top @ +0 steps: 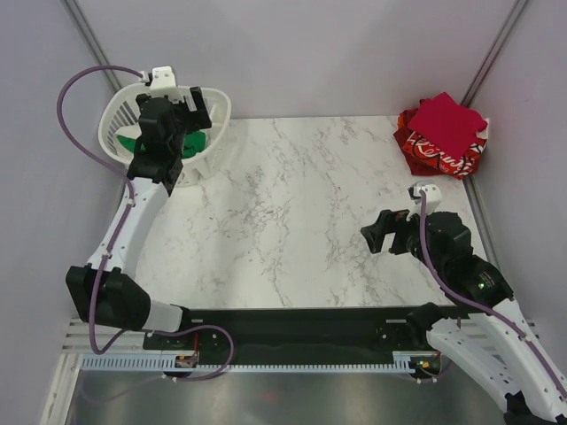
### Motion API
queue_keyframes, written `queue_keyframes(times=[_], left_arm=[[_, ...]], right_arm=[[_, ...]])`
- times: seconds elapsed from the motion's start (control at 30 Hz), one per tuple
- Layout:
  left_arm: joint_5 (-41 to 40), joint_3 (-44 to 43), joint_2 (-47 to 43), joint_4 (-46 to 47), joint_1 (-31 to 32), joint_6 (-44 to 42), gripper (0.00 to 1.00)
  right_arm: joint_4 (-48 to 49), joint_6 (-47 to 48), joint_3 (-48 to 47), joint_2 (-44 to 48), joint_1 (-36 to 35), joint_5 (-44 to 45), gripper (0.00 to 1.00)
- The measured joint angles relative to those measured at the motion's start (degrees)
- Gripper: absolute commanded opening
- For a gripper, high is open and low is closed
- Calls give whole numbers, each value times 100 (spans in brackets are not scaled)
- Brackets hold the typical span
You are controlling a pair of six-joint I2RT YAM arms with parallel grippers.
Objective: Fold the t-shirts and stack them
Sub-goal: Grab the tshirt from the pile
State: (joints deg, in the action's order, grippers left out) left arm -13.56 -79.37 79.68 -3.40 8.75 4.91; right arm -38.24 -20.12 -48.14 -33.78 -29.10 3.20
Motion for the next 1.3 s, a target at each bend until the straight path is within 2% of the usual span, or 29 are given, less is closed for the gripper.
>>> queue_keyframes(times=[0.2, 0.37, 0.5, 0.73, 1.0, 1.3], left_arm=[[50, -181, 289, -195, -57, -109, 100], [603, -2170, 1740, -1366, -791, 295, 96], [817, -3132, 2715, -2004, -1322, 664, 96], [918, -4830, 4461, -3130, -1346, 946, 93], [909, -4905, 5080, -3681, -1281, 1049, 92], [894, -4828, 5604, -3727, -1290, 1040, 89]], right_arm=[[4, 0, 72, 48, -79, 144, 98], [0, -2, 133, 85, -203, 299, 98], [2, -4, 164, 118, -271, 402, 98], [2, -7, 184, 105, -337, 538, 98], [4, -20, 186, -20, -369, 599, 98], [4, -24, 190, -188, -380, 636, 98]])
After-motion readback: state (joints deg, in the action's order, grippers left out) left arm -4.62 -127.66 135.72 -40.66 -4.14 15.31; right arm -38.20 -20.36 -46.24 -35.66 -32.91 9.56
